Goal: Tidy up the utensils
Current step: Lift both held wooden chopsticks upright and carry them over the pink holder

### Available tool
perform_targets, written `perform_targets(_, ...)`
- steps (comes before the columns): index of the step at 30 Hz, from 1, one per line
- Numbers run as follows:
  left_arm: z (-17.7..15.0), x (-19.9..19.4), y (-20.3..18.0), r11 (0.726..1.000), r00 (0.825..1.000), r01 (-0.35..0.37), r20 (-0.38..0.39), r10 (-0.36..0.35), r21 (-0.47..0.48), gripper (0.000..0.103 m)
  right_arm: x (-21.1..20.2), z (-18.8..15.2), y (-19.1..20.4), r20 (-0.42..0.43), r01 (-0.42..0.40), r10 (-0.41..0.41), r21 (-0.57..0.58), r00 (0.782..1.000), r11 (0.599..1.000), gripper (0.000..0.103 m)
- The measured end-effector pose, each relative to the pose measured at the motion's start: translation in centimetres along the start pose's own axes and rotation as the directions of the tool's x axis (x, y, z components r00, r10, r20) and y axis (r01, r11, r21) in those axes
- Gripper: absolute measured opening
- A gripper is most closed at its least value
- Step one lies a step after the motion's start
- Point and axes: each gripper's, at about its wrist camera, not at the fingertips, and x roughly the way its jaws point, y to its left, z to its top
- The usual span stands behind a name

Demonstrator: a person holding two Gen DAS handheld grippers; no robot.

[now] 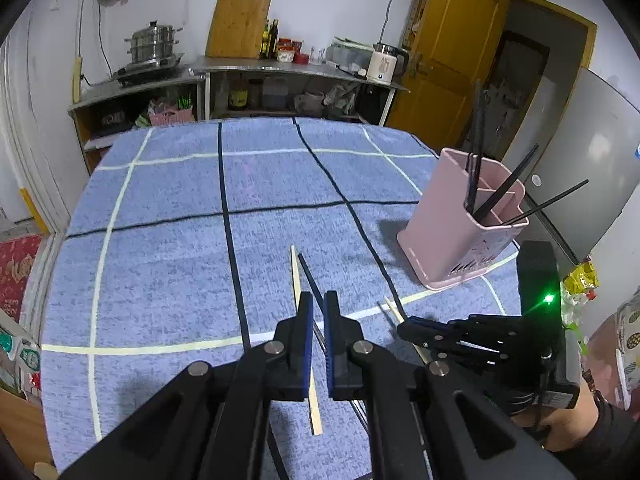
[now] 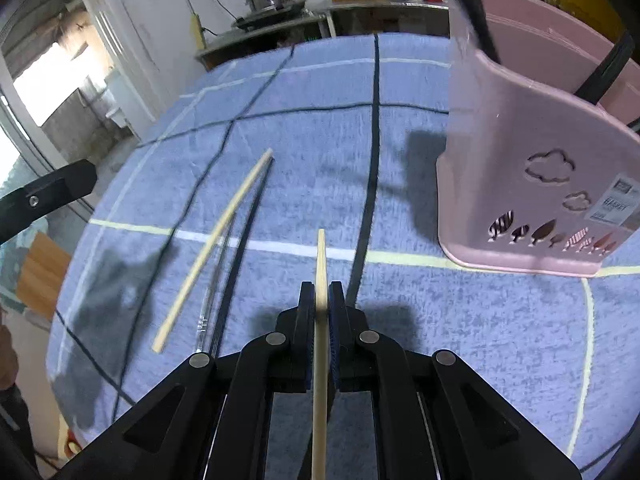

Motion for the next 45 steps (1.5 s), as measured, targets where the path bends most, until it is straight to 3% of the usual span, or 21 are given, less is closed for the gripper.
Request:
perform_targets(4,-0.1,1.8,0.7,0.999,0.999,0.033,-0.036,-0.034,-0.025,0.006,0.5,0.2,0.5,-0.009,0.010,-0.010,-0.026,1.000,1.000,0.007)
perform_targets(11,0.0,7.5,2.1,0.999,0.993,-0.005,-0.122,-0.001,-0.048,0.006,1.2,1.2,0.8,-0.013,0.027,-0.028,-0.073,1.000,0.997,0.007)
perform_targets(16,1.1,9.5,1.4,1.000,0.991,0.009,-0.135,-0.011,-0.015,0.007,1.4,1.4,0.8,-0.012,0.027,-0.028,-0.082,1.000,0.996,0.007)
perform_targets(23,1.5,12.4,1.4,0.999,0.980,-0.036,-0.196,0.043,0.036,0.007,1.8,2.0,0.5,-0.011,0.019,-0.020,-0.087,1.000,0.996,0.007)
perform_targets(38,2.9,13.7,0.6,0.995,0.976,-0.053,-0.208,0.070,0.086,0.005,1.8,2.6,1.0,-0.007,0.022,-0.023,-0.117,1.000,0.993,0.005)
perform_targets(45,4.0,9.8,0.7,0.996,0.990,-0.028,-0.137,0.040,0.083,0.005,-1.4,3.0,1.7,0.069,0.005,0.003,-0.116,0.998,0.993,0.005)
